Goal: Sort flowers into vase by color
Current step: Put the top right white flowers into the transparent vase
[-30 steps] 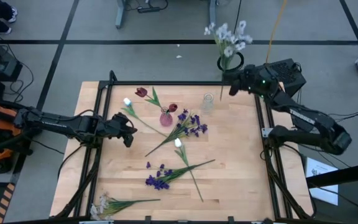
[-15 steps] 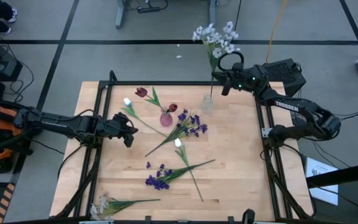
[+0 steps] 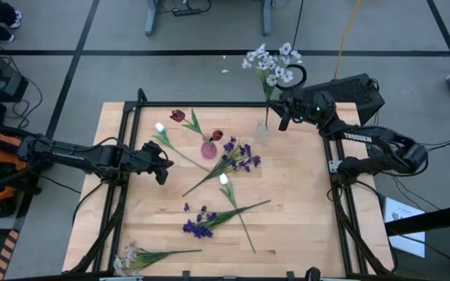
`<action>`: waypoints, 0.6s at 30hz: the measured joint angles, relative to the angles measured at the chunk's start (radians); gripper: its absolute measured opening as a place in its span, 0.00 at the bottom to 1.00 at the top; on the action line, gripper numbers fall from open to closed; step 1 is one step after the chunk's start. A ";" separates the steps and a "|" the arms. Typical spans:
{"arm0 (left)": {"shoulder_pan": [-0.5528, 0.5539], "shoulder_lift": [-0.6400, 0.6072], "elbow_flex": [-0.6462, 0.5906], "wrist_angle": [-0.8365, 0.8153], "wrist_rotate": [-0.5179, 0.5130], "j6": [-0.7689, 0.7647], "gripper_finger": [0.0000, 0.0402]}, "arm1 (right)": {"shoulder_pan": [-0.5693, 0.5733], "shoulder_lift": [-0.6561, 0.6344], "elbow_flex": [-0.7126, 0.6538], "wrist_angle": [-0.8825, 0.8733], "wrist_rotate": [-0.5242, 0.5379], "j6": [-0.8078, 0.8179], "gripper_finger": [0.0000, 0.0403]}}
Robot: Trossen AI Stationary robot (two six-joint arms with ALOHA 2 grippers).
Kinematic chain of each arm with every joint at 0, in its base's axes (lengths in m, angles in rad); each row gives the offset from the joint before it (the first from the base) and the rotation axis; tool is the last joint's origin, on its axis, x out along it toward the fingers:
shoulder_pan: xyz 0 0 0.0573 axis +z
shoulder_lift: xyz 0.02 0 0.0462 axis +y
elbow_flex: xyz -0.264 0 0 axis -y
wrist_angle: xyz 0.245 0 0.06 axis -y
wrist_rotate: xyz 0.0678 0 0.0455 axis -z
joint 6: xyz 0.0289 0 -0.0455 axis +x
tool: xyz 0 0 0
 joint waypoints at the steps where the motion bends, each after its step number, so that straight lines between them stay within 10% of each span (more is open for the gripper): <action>1: 0.000 0.000 0.000 0.000 0.000 0.000 0.03 | 0.000 0.005 -0.009 0.014 0.009 0.001 0.00; 18: 0.000 0.000 0.000 0.000 -0.002 0.000 0.03 | 0.058 0.170 -0.024 0.028 0.014 -0.025 0.04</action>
